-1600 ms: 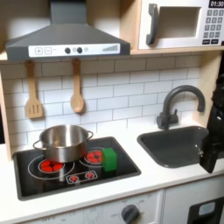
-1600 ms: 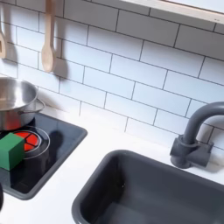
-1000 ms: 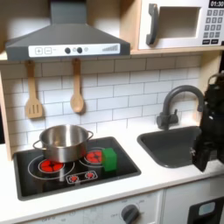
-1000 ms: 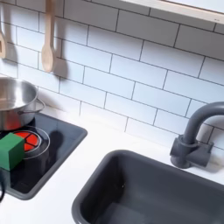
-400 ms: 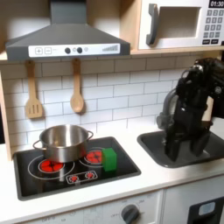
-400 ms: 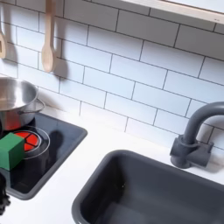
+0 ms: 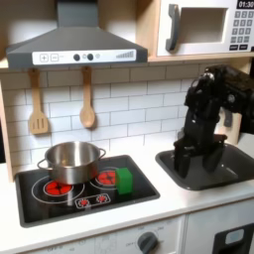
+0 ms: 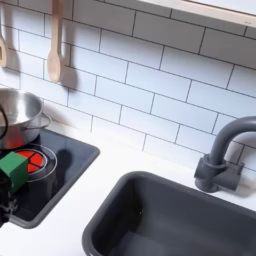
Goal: Reach green block
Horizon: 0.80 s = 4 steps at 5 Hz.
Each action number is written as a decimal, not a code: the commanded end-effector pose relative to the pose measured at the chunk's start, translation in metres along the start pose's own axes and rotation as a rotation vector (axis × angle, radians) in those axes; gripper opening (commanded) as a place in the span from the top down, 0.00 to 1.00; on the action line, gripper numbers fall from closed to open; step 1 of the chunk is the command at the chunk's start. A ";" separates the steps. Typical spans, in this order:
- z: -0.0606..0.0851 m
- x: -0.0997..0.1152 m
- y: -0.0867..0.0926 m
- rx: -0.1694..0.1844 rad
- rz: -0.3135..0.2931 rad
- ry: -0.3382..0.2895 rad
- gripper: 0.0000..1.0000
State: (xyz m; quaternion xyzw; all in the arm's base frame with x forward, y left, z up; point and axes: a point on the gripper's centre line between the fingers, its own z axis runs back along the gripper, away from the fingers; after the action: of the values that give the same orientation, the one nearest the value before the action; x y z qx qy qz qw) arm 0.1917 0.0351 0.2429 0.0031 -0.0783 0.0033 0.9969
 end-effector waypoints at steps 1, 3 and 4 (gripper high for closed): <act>-0.006 0.031 0.021 0.005 0.008 -0.017 0.00; -0.015 0.059 0.041 0.013 -0.006 -0.019 0.00; -0.020 0.071 0.049 0.009 -0.012 -0.016 0.00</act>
State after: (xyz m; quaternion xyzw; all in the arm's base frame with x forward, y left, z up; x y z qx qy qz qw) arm 0.2649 0.0844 0.2330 0.0079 -0.0840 -0.0018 0.9964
